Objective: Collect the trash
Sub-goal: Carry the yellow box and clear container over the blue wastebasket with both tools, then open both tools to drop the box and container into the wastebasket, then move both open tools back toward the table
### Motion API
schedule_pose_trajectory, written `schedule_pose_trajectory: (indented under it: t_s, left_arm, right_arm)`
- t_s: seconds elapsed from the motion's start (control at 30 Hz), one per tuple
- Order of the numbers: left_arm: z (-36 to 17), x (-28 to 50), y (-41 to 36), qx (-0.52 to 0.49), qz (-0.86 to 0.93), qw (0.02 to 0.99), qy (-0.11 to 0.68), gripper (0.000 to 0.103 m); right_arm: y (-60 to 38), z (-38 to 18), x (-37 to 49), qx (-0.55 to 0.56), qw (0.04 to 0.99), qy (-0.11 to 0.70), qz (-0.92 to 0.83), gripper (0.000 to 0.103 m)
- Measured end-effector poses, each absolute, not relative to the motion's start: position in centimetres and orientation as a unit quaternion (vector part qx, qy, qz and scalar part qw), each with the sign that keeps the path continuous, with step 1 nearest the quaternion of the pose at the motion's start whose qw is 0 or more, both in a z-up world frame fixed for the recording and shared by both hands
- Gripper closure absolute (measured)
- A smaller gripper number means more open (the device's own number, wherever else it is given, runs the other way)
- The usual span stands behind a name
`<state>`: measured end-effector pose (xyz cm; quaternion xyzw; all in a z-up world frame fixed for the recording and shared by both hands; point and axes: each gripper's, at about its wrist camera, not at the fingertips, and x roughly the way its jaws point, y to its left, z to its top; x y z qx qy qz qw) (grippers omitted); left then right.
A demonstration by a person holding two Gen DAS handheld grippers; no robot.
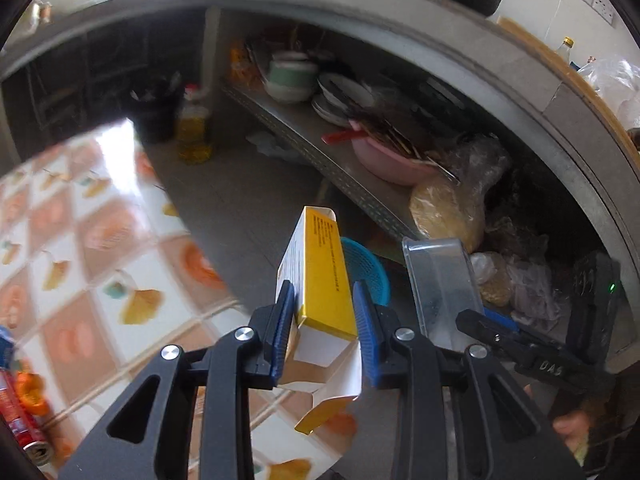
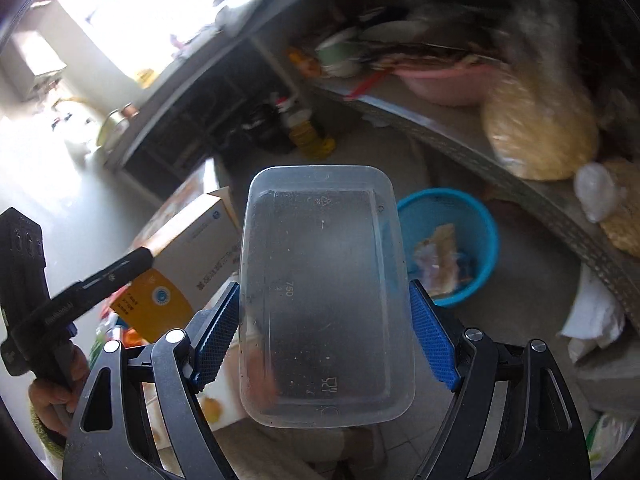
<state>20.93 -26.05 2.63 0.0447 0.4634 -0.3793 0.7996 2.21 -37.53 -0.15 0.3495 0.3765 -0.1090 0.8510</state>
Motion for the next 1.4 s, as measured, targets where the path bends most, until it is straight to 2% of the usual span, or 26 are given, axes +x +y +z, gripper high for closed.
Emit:
schedule_pose_trajectory:
  t_s: [0.23,0.5,0.6,0.63,0.67,0.7,0.8,0.97,1.17,1.4]
  left_arm:
    - [-4.6,24.7,-33.9,0.018,-0.386,0.716,0.581,0.074]
    - [-9.0,28.5,-40.1,0.039,-0.368,0.695,0.616,0.072]
    - [-10.1,30.2,-41.9,0.042,-0.367,0.692,0.62,0.065]
    - [-10.3,30.6,-42.3,0.039,-0.364,0.693,0.62,0.055]
    - [-10.6,30.9,-42.4,0.036,-0.358,0.697,0.62,0.049]
    - [-10.7,31.1,-42.3,0.032,-0.351,0.701,0.62,0.049]
    - [-10.6,30.8,-41.1,0.018,-0.355,0.697,0.623,0.049]
    - [-8.5,29.7,-38.6,0.032,-0.357,0.719,0.595,0.049]
    - [-4.5,27.6,-35.0,0.021,-0.369,0.743,0.558,0.048]
    - [0.1,22.6,-28.9,0.023,-0.389,0.778,0.492,0.039]
  right_arm:
    - [-41.2,-5.7,1.7,0.389,0.809,0.409,-0.166,0.026]
    - [-44.5,-10.0,6.5,0.396,0.787,0.438,-0.181,0.025]
    - [-45.9,-11.5,9.1,0.387,0.79,0.432,-0.197,0.021]
    - [-46.3,-12.3,10.0,0.381,0.792,0.432,-0.202,0.02]
    - [-46.5,-13.5,10.8,0.37,0.794,0.435,-0.207,0.016]
    - [-46.7,-14.6,11.3,0.36,0.793,0.443,-0.213,0.016]
    - [-46.3,-17.1,11.2,0.354,0.777,0.468,-0.229,0.016]
    - [-44.5,-17.8,8.6,0.344,0.776,0.471,-0.239,0.016]
    - [-42.7,-16.3,4.9,0.342,0.781,0.463,-0.241,0.016]
    - [-40.0,-13.1,4.7,0.308,0.805,0.458,-0.216,0.016]
